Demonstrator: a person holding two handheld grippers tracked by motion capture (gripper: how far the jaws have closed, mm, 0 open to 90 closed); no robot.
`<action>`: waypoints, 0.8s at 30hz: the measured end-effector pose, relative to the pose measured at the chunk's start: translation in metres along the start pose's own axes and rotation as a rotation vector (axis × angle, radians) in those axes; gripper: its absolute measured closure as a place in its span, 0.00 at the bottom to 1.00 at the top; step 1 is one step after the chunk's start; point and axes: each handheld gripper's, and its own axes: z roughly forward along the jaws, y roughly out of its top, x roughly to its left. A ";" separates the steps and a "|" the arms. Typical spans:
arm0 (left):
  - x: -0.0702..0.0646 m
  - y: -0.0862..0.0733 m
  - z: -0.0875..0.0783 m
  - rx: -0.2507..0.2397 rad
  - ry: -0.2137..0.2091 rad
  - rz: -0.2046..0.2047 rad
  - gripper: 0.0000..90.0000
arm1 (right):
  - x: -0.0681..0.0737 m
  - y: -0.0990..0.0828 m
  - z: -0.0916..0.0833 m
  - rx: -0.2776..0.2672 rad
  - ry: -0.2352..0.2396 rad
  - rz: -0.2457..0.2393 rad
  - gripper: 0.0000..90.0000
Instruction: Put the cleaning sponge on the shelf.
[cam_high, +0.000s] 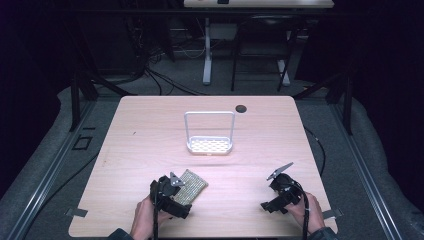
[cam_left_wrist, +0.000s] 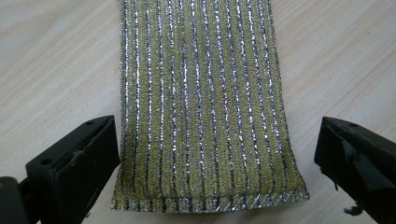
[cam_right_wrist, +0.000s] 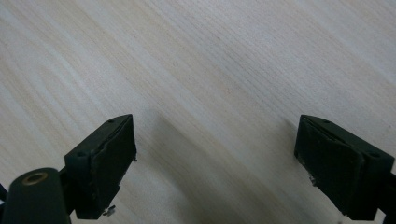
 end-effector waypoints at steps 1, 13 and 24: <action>0.000 0.001 0.000 -0.001 0.000 0.001 0.00 | 0.000 0.000 0.000 0.001 0.005 0.001 0.13; 0.005 0.013 0.003 0.037 -0.018 -0.012 0.00 | -0.001 0.000 -0.003 -0.017 -0.006 0.002 0.14; 0.004 0.015 0.014 0.111 -0.021 0.000 0.07 | 0.000 0.000 -0.004 -0.014 -0.004 -0.012 0.14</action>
